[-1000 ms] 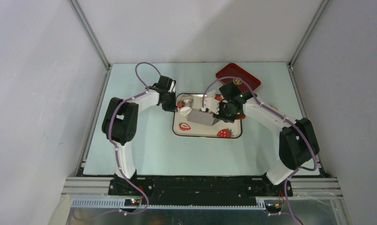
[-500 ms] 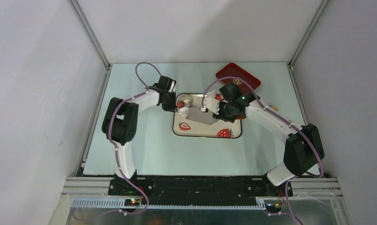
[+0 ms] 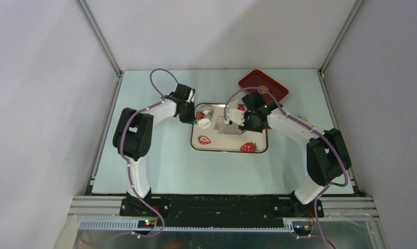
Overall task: Roll out the dumpling wrappers from the dough
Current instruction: Scoop the dumpling wrapper from the work surface.
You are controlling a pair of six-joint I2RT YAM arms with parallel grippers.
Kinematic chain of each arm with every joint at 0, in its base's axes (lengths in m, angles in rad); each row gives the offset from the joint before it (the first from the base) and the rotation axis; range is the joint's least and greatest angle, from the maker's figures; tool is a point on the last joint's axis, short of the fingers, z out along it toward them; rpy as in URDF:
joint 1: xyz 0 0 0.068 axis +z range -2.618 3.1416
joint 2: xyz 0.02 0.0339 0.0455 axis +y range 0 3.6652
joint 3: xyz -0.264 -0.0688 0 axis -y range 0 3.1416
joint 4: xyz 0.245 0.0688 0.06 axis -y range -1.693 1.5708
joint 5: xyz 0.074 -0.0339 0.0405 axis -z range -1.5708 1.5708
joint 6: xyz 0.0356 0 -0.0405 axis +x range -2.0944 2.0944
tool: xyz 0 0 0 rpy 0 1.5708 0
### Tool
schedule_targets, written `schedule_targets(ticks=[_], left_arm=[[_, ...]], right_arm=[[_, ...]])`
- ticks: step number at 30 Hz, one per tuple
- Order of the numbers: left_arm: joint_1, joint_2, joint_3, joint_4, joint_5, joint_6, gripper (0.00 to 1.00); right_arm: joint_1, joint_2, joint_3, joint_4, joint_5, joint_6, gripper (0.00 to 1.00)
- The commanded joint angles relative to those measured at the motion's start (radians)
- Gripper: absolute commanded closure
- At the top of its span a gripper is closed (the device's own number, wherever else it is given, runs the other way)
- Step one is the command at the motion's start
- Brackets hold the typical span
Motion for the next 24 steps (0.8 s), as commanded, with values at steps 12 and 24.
schedule_targets(ticks=[12,24], left_arm=[[-0.022,0.035,-0.005,-0.031,-0.037,0.035,1.0],[-0.023,0.035,-0.005,-0.031,-0.037,0.034,1.0]], right_arm=[[0.031,0.15,0.217,-0.12,-0.121,-0.065,1.0],[0.05,0.182,0.276,-0.138,-0.181,-0.064,1.0]])
